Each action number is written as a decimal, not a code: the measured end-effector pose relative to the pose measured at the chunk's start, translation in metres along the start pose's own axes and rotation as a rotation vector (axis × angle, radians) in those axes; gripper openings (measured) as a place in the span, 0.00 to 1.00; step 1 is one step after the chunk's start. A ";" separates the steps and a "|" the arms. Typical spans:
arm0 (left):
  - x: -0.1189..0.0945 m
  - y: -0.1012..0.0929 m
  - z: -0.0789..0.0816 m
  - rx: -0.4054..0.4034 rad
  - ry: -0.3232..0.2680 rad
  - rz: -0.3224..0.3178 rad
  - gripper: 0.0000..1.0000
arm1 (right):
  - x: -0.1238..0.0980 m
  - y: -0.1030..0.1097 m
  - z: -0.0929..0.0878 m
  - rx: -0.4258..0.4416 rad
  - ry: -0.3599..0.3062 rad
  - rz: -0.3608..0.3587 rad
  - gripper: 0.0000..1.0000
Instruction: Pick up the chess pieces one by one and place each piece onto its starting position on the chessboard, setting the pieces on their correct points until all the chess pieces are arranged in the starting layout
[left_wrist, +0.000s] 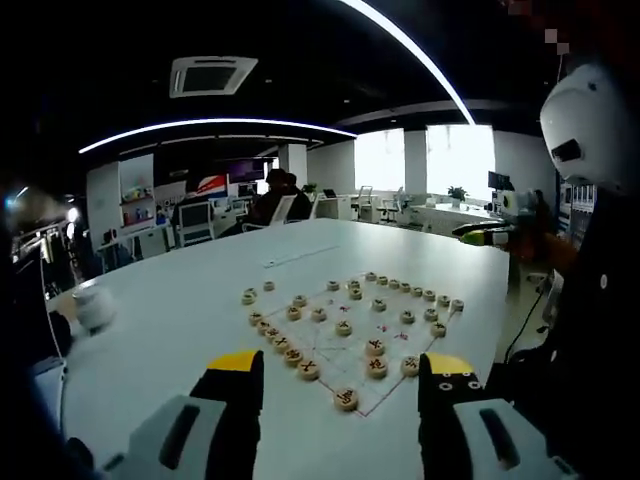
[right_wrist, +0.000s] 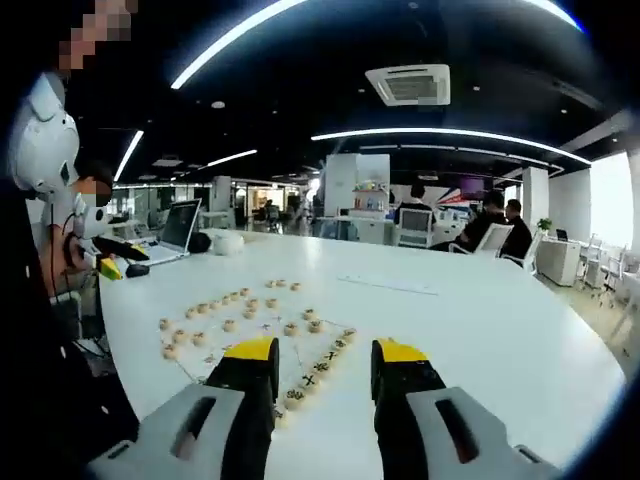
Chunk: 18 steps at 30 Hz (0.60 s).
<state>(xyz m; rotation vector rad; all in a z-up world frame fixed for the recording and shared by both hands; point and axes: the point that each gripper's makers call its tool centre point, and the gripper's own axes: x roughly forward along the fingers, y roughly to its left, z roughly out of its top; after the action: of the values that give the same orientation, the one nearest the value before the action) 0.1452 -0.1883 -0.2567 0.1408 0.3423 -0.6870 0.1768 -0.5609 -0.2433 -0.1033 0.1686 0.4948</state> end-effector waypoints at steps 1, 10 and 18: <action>0.000 0.000 0.000 0.001 0.000 0.000 0.63 | 0.000 0.000 0.000 -0.002 0.003 0.002 0.37; -0.010 0.001 -0.003 -0.006 -0.006 0.019 0.63 | 0.025 -0.004 0.022 -0.133 0.042 0.106 0.37; -0.018 0.006 -0.007 -0.021 -0.014 0.045 0.63 | 0.066 0.005 0.050 -0.326 0.107 0.264 0.36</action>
<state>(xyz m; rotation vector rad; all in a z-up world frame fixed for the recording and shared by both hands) 0.1345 -0.1710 -0.2564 0.1234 0.3322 -0.6394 0.2384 -0.5193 -0.2072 -0.4305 0.2066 0.7787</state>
